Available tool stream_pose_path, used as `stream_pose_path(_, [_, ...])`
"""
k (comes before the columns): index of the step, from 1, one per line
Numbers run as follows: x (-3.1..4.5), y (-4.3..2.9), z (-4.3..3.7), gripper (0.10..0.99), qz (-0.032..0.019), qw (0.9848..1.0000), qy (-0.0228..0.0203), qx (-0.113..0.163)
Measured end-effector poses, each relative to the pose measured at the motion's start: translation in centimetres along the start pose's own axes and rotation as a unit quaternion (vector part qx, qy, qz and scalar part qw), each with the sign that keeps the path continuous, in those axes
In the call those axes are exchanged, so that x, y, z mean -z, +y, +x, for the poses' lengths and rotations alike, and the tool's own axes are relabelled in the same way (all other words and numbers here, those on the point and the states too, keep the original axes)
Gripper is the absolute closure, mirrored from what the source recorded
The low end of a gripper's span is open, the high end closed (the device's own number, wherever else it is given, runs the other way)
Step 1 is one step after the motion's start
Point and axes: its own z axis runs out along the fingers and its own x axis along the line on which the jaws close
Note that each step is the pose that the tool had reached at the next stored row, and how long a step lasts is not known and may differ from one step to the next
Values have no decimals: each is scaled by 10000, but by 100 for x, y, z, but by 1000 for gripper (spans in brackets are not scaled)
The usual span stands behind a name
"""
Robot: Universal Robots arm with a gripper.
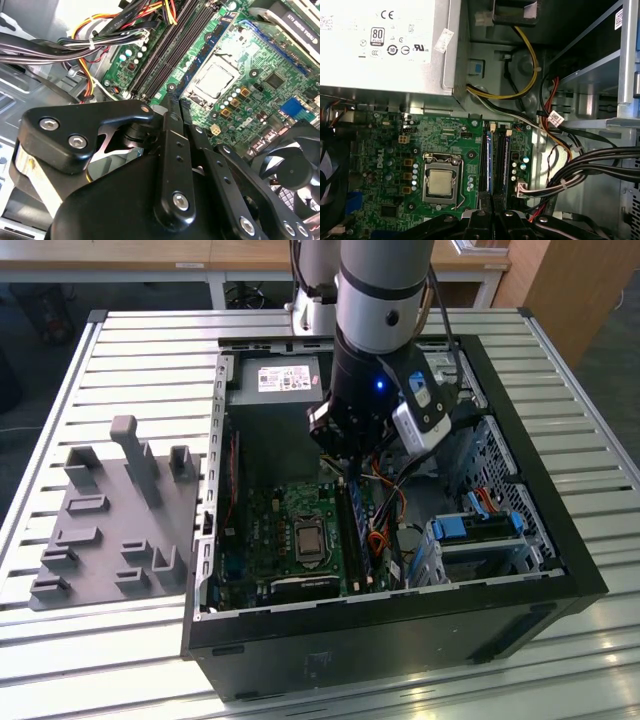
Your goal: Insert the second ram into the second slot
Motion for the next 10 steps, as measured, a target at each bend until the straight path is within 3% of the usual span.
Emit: stream_pose_path(10, [-31,-1,1,957,1,10000,0,0])
